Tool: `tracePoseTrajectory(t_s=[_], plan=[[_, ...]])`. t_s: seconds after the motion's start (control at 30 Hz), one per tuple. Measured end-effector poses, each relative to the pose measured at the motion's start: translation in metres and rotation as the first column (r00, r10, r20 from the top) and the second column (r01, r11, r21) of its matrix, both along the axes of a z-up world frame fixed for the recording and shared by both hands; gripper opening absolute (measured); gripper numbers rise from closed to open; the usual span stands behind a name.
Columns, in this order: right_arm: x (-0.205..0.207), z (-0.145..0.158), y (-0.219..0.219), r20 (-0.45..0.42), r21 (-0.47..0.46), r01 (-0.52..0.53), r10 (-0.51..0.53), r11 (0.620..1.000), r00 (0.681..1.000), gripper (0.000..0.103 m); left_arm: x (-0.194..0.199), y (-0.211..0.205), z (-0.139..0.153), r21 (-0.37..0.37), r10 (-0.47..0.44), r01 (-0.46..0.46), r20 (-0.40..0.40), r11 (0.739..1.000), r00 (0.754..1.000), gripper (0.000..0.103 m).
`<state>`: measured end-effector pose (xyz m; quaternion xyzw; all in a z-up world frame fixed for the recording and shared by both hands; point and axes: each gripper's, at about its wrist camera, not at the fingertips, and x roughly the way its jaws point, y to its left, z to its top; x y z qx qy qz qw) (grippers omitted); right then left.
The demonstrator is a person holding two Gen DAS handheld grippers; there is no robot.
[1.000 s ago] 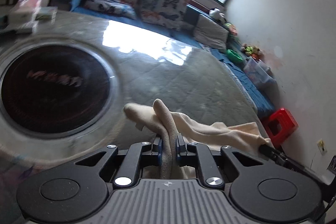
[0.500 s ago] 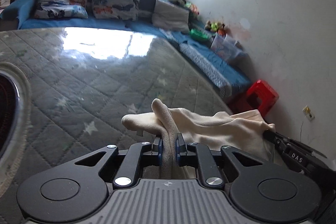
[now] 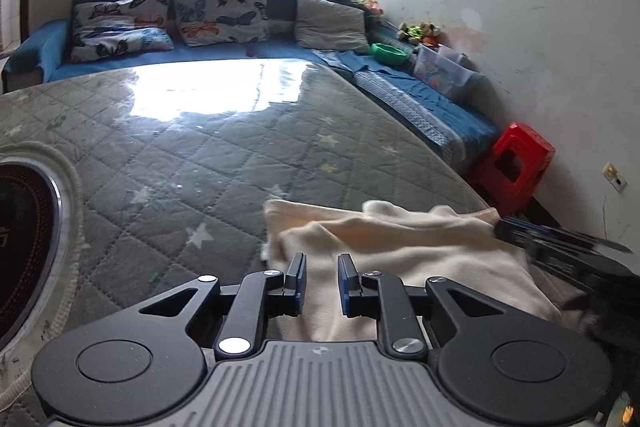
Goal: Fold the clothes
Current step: 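Lift the sweatshirt with both grippers and carry it across the table, then lower the folded sweatshirt onto the table and open both grippers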
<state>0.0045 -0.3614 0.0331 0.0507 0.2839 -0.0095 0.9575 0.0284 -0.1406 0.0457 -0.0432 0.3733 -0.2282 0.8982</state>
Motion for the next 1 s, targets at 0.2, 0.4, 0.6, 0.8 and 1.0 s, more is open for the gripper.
tracePoseTrajectory(t_s=[0.2,0.4,0.6,0.8,1.0], plan=[[0.033,-0.022,0.021,-0.071,0.014,-0.044,0.045,0.999,0.996,0.027,-0.006,-0.017,-0.011,0.028,-0.06,0.061,-0.022,0.998,0.998,0.018],[0.018,-0.015,0.03,-0.053,-0.02,-0.076,0.075,0.997,0.996,0.039,-0.018,-0.025,-0.016,0.066,-0.085,0.084,0.013,0.994,0.996,0.021],[-0.039,-0.006,0.048,-0.023,-0.074,-0.121,0.12,0.99,0.993,0.04,-0.042,-0.036,-0.015,0.093,-0.153,0.145,0.084,0.985,0.985,0.021],[-0.077,-0.011,0.059,0.008,-0.101,-0.098,0.099,0.99,0.995,0.04,-0.047,-0.039,-0.026,0.101,-0.171,0.164,0.065,0.981,0.983,0.021],[-0.081,-0.022,0.067,0.003,-0.166,-0.093,0.095,0.982,0.995,0.043,-0.052,-0.033,-0.025,0.098,-0.151,0.146,0.046,0.984,0.987,0.027]])
